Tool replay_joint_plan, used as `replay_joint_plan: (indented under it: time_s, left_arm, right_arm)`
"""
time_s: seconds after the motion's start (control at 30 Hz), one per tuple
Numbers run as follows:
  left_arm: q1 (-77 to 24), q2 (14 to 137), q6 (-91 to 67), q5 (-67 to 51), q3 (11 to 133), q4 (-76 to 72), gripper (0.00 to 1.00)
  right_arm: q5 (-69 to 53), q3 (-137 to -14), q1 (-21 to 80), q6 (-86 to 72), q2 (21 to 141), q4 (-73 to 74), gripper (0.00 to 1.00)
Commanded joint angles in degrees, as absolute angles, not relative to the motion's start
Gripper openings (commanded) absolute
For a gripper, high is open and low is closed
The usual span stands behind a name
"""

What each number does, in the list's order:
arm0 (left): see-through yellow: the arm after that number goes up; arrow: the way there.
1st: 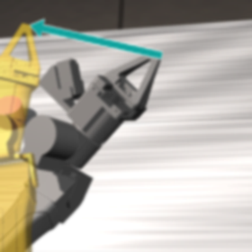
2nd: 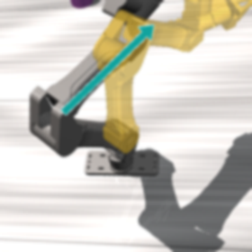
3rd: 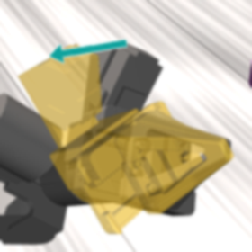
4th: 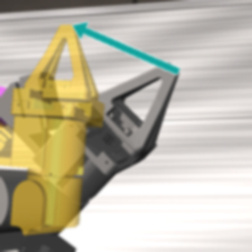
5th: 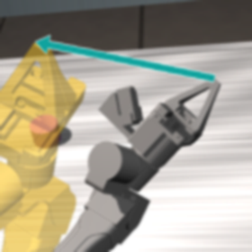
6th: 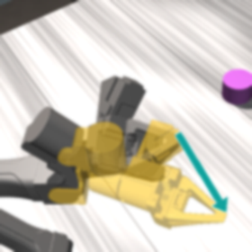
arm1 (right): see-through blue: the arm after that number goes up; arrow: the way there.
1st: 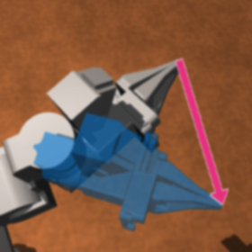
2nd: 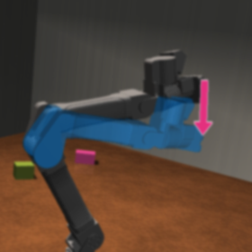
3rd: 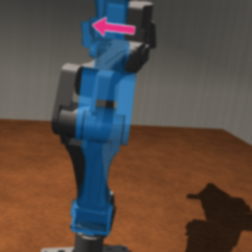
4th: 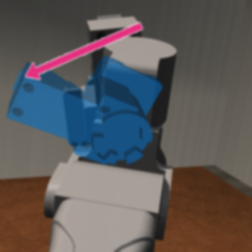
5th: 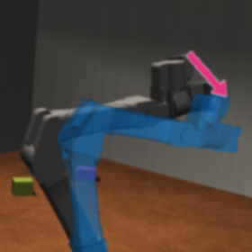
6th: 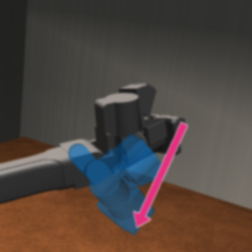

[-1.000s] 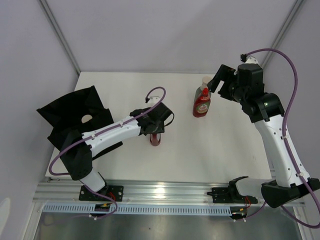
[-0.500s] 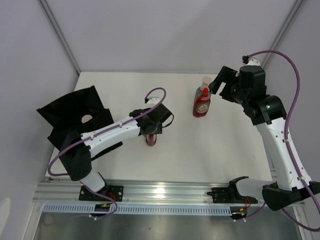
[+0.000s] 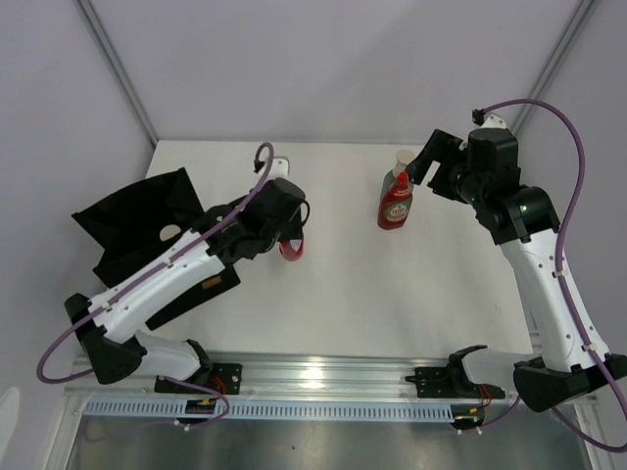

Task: Place the personal care products into the canvas bag

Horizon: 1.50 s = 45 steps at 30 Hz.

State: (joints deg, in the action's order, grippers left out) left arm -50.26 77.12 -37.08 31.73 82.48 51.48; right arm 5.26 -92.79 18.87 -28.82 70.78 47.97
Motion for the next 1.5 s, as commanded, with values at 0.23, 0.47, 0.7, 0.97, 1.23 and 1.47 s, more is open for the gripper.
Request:
replay_joint_plan:
  time_s: [0.23, 0.47, 0.7, 0.97, 1.23, 1.47]
  left_arm:
    - [-49.8, 65.1, -30.3, 41.0, 94.9, 49.4, 0.0]
    - [-49.3, 60.0, -24.7, 46.8, 99.7, 49.6, 0.0]
    - [-46.7, 53.8, -17.2, 52.5, 98.4, 45.4, 0.0]
    - [-37.2, 50.2, -9.1, 51.8, 96.8, 40.8, 0.0]
    - [-21.9, 49.3, -5.8, 43.3, 90.6, 36.7, 0.0]
    - [-12.1, 49.5, -5.5, 35.7, 83.1, 29.6, 0.0]
  right_arm:
    - [1.9, -93.4, 18.5, -31.6, 70.8, 44.9, 0.88]
    - [1.0, -93.3, 18.5, -32.0, 70.6, 45.0, 0.87]
    - [-0.3, -92.5, 18.5, -32.3, 70.2, 45.4, 0.87]
    - [-2.3, -91.8, 18.7, -33.6, 70.0, 45.4, 0.87]
    - [-1.9, -90.5, 18.6, -33.1, 68.1, 46.5, 0.86]
    - [-1.8, -89.1, 18.5, -32.3, 66.4, 48.4, 0.86]
